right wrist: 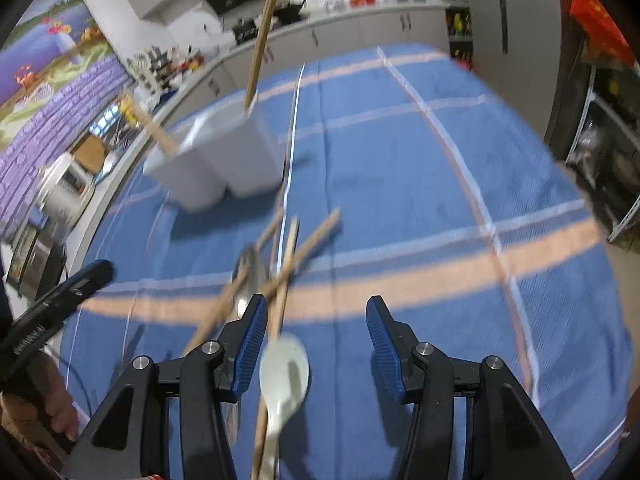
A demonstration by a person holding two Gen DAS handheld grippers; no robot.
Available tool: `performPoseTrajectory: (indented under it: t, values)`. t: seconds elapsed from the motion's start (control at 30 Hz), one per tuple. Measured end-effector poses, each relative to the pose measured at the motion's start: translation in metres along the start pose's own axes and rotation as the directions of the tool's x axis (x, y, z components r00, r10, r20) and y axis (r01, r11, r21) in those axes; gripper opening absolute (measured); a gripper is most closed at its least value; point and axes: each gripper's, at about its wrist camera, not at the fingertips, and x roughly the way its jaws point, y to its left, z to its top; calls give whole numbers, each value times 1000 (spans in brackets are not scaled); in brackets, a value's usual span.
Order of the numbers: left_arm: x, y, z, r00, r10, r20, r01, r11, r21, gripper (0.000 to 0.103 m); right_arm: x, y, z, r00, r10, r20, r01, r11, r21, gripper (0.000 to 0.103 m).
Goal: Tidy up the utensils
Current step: 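Grasp a wooden chopstick with the left gripper while the right tool returns to the pile, then grasp a chopstick beside the white spoon with the right gripper while the left holds its chopstick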
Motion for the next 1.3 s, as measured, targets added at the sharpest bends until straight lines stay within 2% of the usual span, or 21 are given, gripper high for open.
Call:
performPoseTrajectory:
  t: [0.1,0.17,0.27,0.37,0.43,0.7,0.73,0.77,0.8,0.83,0.87,1.0,1.13,1.23,1.3]
  values:
    - [16,-6,-16,996,-38,-77,39,999,14,45,7,7,-15,999,-6,-38,5,999,-33,56]
    - [27,-8,-21,991,-60,-119,63,998,21,32,11,14,-21,998,-16,-57,13,998,-54,55]
    - [39,-15,-25,985,-75,-157,81,996,34,25,17,22,-27,997,-34,-72,28,996,-84,51]
    - [47,-25,-24,980,-83,-180,94,994,58,22,20,28,-33,996,-55,-77,45,992,-121,48]
    - [55,-29,-24,977,-73,-200,90,993,75,13,21,29,-35,994,-71,-78,60,989,-136,47]
    - [73,-47,-19,979,8,-205,26,986,165,9,23,34,-34,993,-100,-67,87,981,-174,47]
    - [74,-49,-17,978,16,-207,20,985,172,8,24,36,-34,992,-111,-64,97,978,-184,45]
    - [76,-50,-15,979,25,-204,9,986,168,8,25,38,-33,991,-120,-61,106,975,-193,34]
    - [77,-48,-12,979,23,-202,5,990,138,7,26,39,-33,989,-133,-58,119,972,-201,27]
    - [78,-44,-11,979,14,-202,7,995,104,6,27,39,-32,988,-143,-56,129,971,-201,12]
    - [78,-38,-9,979,1,-205,11,998,57,6,27,37,-30,988,-143,-53,130,972,-194,11]
    - [70,-10,-9,978,-17,-206,2,997,-73,6,22,21,-25,986,-160,-50,150,976,-160,8]
    - [54,27,-14,977,-98,-188,53,972,-231,6,15,-6,-18,979,-202,-37,197,973,-121,8]
    - [44,42,-17,980,-98,-172,49,961,-271,6,10,-24,-14,971,-236,-34,231,967,-108,9]
    - [39,48,-17,984,-72,-164,24,960,-278,6,11,-31,-12,964,-264,-42,258,959,-118,12]
